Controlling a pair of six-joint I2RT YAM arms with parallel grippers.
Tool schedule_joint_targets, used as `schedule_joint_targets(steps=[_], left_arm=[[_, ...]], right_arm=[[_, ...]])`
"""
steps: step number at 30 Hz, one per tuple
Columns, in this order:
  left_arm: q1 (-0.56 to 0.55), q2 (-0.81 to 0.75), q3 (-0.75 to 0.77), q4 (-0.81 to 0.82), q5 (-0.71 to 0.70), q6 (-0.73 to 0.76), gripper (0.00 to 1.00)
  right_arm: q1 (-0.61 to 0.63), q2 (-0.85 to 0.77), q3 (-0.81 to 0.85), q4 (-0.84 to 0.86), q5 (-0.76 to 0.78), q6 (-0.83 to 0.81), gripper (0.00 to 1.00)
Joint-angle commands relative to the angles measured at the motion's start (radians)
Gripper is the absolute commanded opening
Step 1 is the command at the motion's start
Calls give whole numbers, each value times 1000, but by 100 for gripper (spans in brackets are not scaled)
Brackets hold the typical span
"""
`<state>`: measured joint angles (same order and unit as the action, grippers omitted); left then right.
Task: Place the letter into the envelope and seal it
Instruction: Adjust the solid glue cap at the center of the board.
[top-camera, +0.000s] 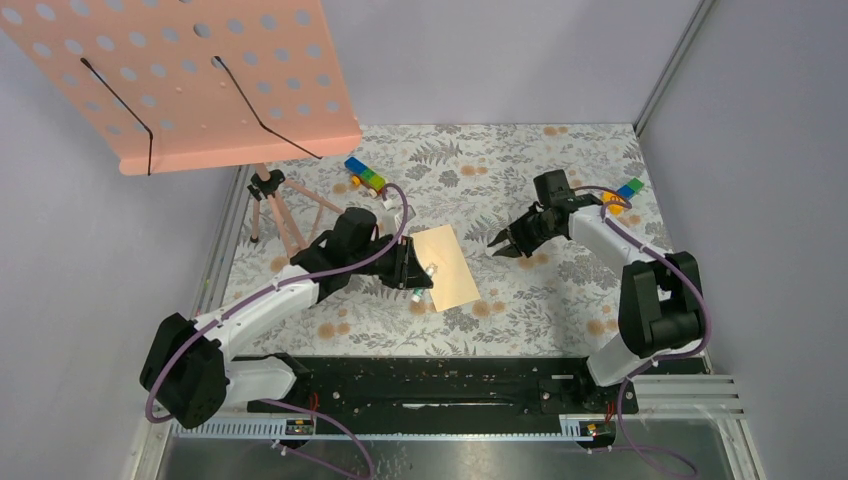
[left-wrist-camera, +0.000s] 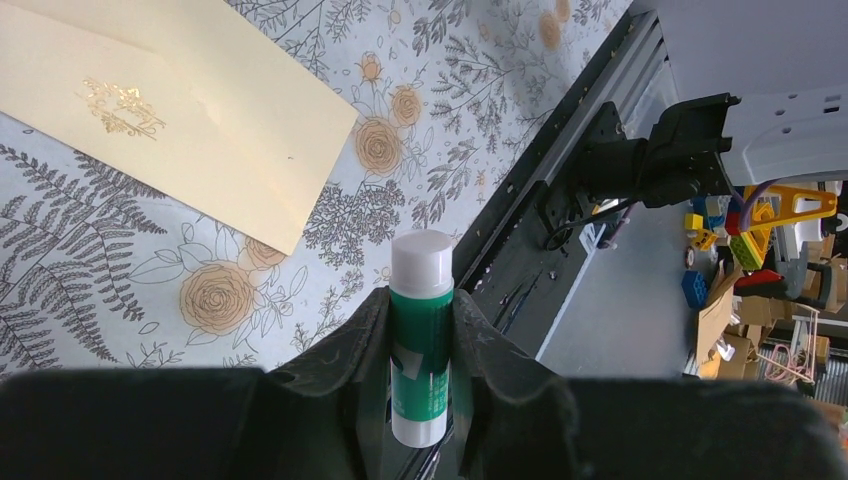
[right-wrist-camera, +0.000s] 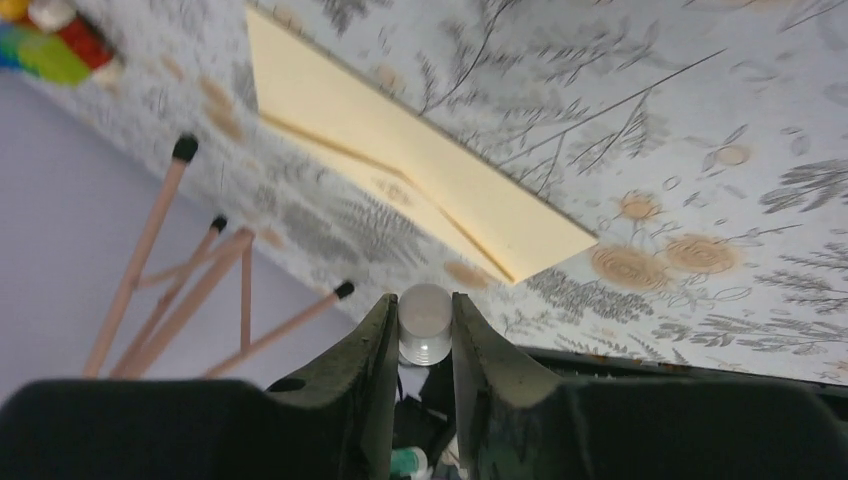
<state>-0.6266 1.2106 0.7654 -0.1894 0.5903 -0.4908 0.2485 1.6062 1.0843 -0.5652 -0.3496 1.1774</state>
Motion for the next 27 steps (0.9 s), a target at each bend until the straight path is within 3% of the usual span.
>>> schedule_joint_targets(steps=[1,8,17,22,24,27], left_arm=[[5,-30,51,27,15,1,0],[2,11,59,27,51,5,0],[-9,31,85,99,288,-11,0],[-9,29,89,138,321,-31,0],[-8,30,89,131,304,-32,0],[-7,28,96,72,233,-10,0]], right_arm=[[2,-63,-58,79,-250,-98,24],[1,-95,-56,97,-339,-158,24],[2,-147,-3,122,-519,-223,24],[2,-160,-49,256,-636,-164,24],[2,-162,-53,254,-619,-173,24],[2,-151,-7,60,-480,-299,24]])
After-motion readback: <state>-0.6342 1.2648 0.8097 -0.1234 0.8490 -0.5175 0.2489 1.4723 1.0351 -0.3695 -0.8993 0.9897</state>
